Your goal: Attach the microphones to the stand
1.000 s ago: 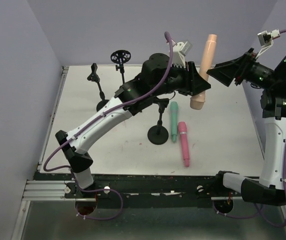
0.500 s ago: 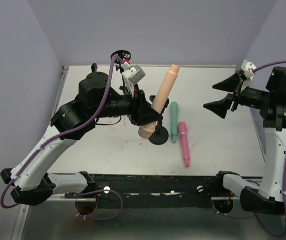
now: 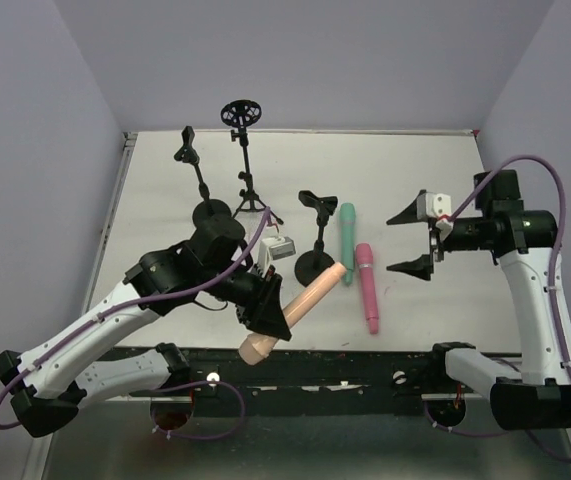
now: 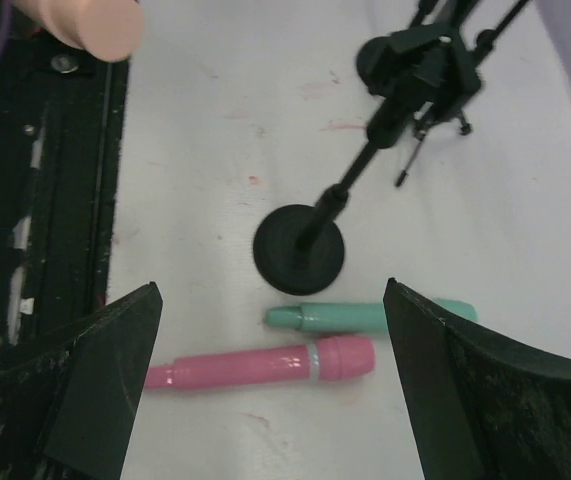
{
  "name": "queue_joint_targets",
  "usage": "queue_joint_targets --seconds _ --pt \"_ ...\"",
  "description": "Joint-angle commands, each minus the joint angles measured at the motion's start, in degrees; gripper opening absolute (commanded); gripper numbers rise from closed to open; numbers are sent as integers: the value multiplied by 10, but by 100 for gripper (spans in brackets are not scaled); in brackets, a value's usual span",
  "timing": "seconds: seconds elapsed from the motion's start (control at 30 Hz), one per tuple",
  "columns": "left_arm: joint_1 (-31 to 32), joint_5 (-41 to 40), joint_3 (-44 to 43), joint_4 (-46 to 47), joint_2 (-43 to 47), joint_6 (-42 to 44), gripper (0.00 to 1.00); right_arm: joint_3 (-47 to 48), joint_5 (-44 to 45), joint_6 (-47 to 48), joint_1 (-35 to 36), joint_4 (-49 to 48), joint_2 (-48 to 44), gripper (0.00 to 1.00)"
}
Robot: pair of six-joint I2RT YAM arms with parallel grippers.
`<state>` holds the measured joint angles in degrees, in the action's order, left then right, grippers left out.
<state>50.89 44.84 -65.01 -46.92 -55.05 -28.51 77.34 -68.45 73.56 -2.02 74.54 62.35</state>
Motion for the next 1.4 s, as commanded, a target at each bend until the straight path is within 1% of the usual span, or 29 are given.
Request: queue_joint_targets --seconds 0.0,0.07,0.2,0.27,0.43,0.53,0.63,0.77,0.87,1.03,1.17,1.23,1.3,1.37 --pt "4 64 46 6 4 -1 0 -53 -5 53 96 68 4 100" --pt "4 75 66 16 -10 6 0 -73 -2 60 114 68 5 100" --pt "5 103 112 62 -39 2 0 -84 13 66 124 68 -3 100" --pt "6 111 118 80 -59 5 0 -93 5 65 139 68 1 100" --pt "11 129 96 97 -118 15 0 -123 3 59 229 56 30 100" --pt "18 139 80 95 -155 22 0 -136 19 23 280 15 43 100" --pt "26 145 64 88 -185 28 0 -138 53 -9 322 -20 53 100" --pt "29 146 46 80 -203 31 0 -140 87 -24 369 -38 73 100" --pt "29 142 37 75 -204 30 0 -149 103 -31 399 -48 79 98" --pt "29 136 30 73 -204 27 0 -149 122 -38 418 -55 78 88" --pt "29 127 23 61 -210 33 0 -139 111 -39 424 -48 81 80" --pt "29 126 23 60 -210 32 0 -139 110 -37 426 -47 81 74" --pt "29 123 19 60 -208 29 1 -141 110 -34 429 -45 81 66" --pt "28 119 16 59 -207 28 2 -142 105 -32 429 -43 79 54"
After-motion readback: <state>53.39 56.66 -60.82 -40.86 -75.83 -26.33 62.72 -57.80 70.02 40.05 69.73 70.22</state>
